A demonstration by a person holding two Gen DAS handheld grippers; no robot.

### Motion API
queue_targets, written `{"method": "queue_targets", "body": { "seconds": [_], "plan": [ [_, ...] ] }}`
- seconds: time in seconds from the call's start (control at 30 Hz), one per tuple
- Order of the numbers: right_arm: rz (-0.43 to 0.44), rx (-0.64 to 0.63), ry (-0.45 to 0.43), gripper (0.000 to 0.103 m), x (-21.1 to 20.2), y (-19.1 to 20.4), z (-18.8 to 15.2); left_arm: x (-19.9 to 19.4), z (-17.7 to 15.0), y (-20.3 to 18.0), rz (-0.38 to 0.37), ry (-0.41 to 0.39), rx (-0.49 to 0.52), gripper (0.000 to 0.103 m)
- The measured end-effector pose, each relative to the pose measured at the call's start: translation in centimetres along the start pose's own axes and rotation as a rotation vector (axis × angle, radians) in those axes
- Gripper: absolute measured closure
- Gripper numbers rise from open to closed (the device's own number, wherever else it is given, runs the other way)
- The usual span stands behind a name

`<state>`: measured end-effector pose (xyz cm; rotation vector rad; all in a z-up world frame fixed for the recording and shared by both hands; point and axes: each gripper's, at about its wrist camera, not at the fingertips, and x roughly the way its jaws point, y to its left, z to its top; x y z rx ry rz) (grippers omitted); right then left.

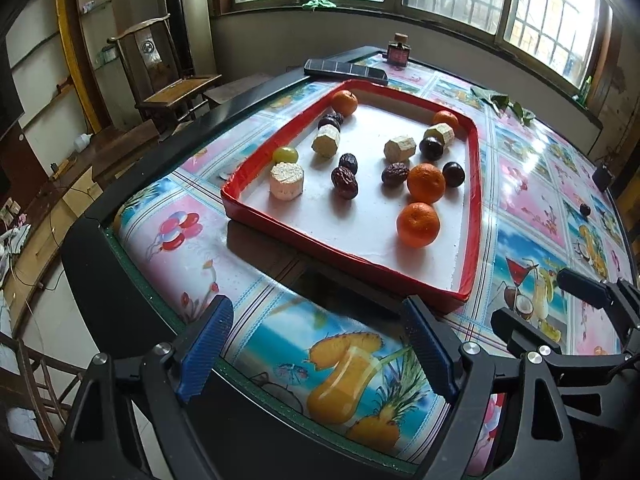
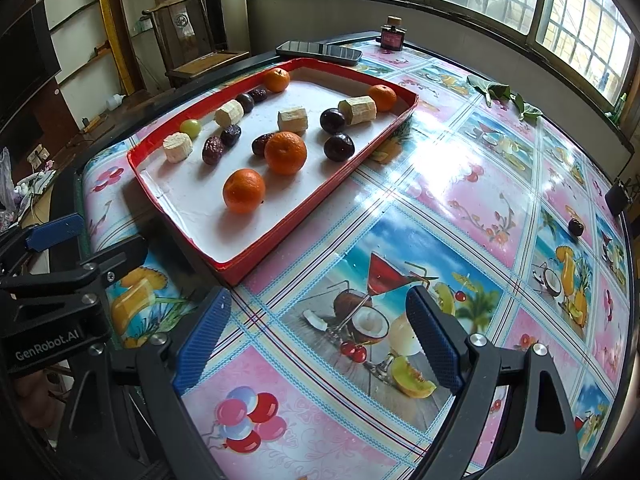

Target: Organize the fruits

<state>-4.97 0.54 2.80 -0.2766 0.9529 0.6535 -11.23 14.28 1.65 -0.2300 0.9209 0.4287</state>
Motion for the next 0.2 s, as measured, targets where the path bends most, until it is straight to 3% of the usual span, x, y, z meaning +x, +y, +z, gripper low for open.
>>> {"method": "queue_targets", "body": {
  "seconds": [0.2],
  "plan": [
    [0.001, 0.001, 0.000, 0.014, -0.03, 0.01, 0.02, 0.22, 0.15, 0.07, -0.007, 0.014, 0.002, 0.017]
  ]
}}
